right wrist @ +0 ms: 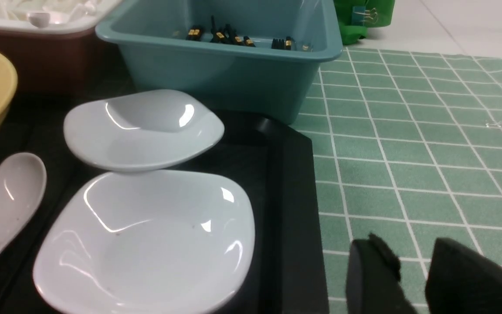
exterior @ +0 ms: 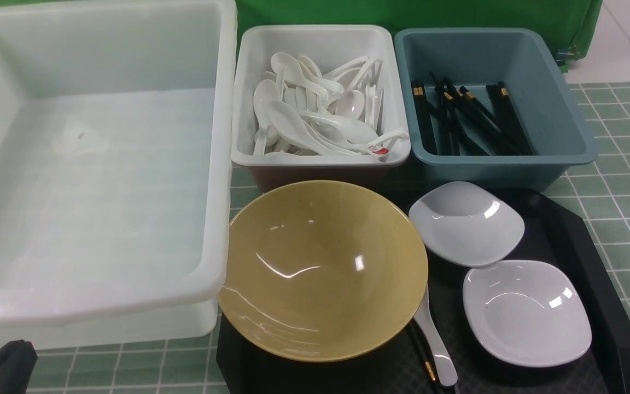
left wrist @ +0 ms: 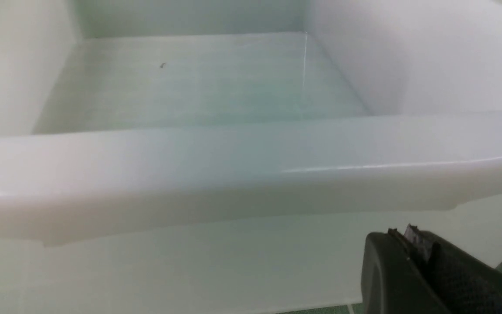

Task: On blue table put chopsticks spoon bowls plates into blue grey white boxes.
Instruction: 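Grasp the large bowl on the tray by its rim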

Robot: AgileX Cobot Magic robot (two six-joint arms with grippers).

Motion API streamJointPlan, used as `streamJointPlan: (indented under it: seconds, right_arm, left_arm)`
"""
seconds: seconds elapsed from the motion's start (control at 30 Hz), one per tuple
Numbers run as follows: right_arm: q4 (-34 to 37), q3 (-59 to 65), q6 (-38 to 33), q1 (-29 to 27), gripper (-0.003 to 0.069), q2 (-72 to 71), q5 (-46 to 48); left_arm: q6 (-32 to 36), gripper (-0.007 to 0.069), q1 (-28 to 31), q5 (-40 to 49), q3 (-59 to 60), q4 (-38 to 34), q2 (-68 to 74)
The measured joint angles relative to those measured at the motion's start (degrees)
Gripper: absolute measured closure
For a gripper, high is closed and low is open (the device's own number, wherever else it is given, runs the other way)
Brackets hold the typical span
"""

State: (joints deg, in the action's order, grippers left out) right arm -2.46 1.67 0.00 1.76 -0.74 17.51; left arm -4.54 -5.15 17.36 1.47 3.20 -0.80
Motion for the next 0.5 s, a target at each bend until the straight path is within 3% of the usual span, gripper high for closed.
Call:
streamJointPlan:
  seconds: [0.5]
  right_arm:
    - [0.0, 0.0, 0.0, 0.0, 0.0423, 0.0, -1.32]
  left_arm:
    - [1.61, 0.062, 0.0, -3.37, -0.03, 0.0, 0.0]
